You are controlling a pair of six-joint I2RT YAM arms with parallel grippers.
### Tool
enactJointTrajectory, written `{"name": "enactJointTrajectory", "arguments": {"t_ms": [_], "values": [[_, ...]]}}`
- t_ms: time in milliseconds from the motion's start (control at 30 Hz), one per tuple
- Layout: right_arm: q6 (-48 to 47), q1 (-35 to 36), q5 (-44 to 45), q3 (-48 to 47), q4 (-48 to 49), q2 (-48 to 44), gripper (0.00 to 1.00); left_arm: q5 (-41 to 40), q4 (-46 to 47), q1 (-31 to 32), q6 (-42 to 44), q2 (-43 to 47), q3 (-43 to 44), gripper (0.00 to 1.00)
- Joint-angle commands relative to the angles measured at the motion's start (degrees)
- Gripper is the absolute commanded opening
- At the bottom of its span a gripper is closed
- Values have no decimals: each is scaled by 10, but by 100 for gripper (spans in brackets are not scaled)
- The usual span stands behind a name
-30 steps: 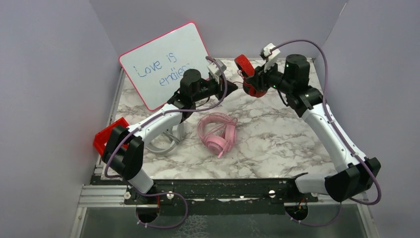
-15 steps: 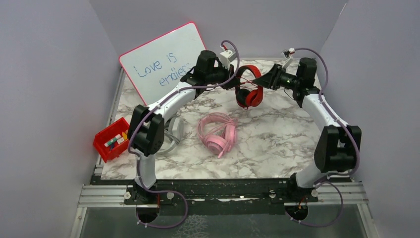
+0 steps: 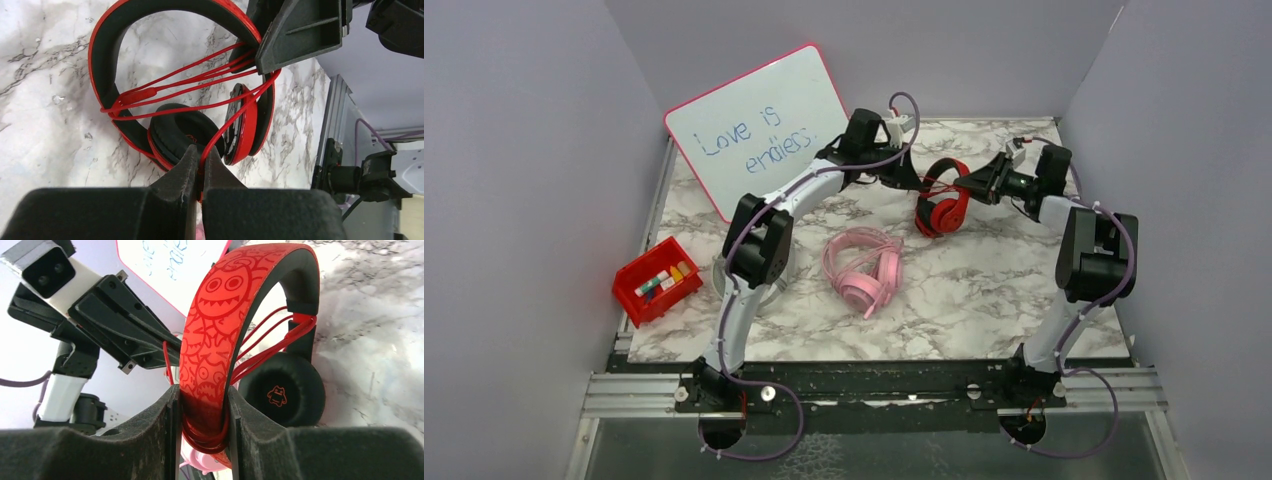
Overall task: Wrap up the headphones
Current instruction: Place the headphones at the center of the board.
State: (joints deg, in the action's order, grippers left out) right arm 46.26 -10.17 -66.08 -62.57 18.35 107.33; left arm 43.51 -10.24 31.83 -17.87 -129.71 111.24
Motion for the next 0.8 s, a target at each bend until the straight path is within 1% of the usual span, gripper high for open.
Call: {"name": "enactJointTrajectory", "arguments": {"t_ms": [0,100,300,400,600,700,767], "values": [[6,-28,-40,-3,9,21,0,44,-7,2,-47,-48,61,0],[0,-47,-34,12,2,34,0,54,-2,14,-59,-84,102,0],[-73,-69,-2,8,-87,44,1,71,48,20,-112,-141,144,0],[-116,-82,29,-6,-139,43,12,72,56,24,-123,-167,173,0],[-168,-86,76,-15,-199,38,26,75,118,33,-170,-203,189,0],[-197,-86,113,-26,-240,29,38,71,151,35,-195,-214,193,0],[-217,-87,154,-29,-264,14,46,68,175,38,-212,-224,196,0]]}}
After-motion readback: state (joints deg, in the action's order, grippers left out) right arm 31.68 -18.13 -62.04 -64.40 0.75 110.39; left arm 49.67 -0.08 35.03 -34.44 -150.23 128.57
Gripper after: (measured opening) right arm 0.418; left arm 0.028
